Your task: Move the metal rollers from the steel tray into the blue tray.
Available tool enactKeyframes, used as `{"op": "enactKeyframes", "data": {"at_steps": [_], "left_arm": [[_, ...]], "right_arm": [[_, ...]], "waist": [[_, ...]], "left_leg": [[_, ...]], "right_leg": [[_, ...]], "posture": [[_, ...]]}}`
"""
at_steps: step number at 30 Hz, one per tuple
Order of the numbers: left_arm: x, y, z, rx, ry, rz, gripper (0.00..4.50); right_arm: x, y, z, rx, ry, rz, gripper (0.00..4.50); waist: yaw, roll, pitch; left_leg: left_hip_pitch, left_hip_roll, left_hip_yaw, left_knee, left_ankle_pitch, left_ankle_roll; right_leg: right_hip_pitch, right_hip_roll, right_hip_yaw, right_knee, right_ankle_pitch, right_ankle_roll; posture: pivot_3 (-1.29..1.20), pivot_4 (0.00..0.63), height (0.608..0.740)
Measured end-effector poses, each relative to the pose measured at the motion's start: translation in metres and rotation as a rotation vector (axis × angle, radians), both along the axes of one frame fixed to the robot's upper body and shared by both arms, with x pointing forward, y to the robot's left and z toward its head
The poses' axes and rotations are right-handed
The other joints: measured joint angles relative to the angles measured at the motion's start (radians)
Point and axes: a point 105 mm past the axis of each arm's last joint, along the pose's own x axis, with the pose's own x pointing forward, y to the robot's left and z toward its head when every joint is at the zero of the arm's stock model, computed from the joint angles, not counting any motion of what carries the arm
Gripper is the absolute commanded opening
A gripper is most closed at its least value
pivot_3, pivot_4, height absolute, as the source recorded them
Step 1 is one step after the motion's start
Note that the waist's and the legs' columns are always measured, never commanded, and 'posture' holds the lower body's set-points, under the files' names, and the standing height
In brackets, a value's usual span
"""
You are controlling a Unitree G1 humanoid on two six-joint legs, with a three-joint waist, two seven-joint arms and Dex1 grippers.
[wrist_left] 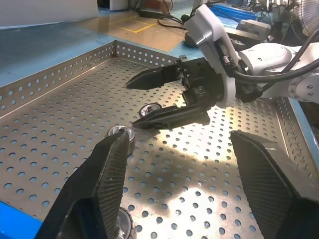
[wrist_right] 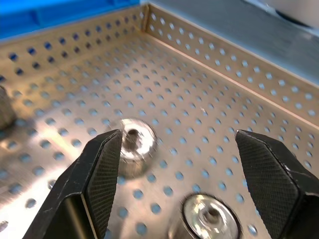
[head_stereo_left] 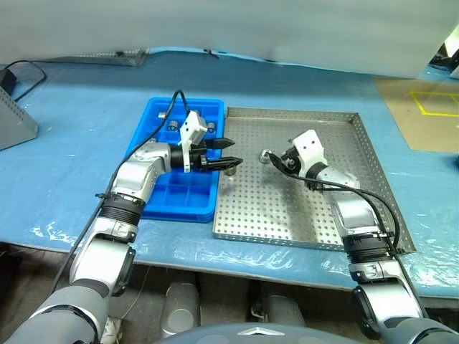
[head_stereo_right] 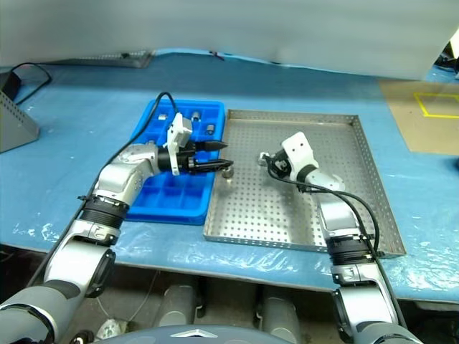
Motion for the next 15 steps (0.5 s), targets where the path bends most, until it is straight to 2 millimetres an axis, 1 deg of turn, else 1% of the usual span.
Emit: {"op": "enactKeyframes", "data": {"at_steps": [2,4,6,10,15], "left_arm": [[-0.001,0.0,-0.003,0.0,0.006,-0.004,3.44],[-0.002,0.002,-0.007,0.001,0.017,-0.001,3.44],[-0.003,0.001,-0.008,-0.001,0.022,-0.002,3.44],[-0.003,0.001,-0.008,-0.002,0.02,-0.002,3.44],[-0.003,0.001,-0.008,-0.002,0.02,0.0,3.44]], "right_arm": [[0.001,-0.016,-0.003,-0.012,0.008,-0.044,3.75],[0.0,-0.024,-0.005,-0.017,0.009,-0.063,3.75],[-0.001,-0.025,-0.007,-0.017,0.009,-0.062,3.75],[-0.003,-0.025,-0.019,-0.011,0.048,-0.061,3.75],[-0.004,-0.014,-0.029,0.03,0.083,-0.044,3.75]], "waist": [[0.001,0.0,0.0],[0.001,0.0,0.0],[0.0,0.0,0.0],[0.0,0.0,0.0],[0.001,0.0,0.0]], "left_leg": [[0.0,0.0,0.0,0.001,-0.001,0.001],[0.0,0.0,0.0,0.001,-0.001,0.002],[0.0,0.001,0.0,0.002,-0.002,0.003],[0.0,0.001,0.0,0.002,-0.002,0.004],[0.0,0.001,0.0,0.003,-0.003,0.005]], "right_leg": [[0.001,0.0,0.0,0.0,0.0,0.0],[0.001,0.0,0.0,0.0,0.0,0.0],[0.001,0.0,-0.001,0.0,0.0,-0.001],[0.001,0.0,-0.001,0.0,0.001,-0.001],[0.001,0.0,-0.001,0.0,0.001,-0.002]], "posture": [[0.08,0.15,0.74],[0.09,0.15,0.74],[0.09,0.15,0.74],[0.1,0.15,0.74],[0.1,0.15,0.74]]}}
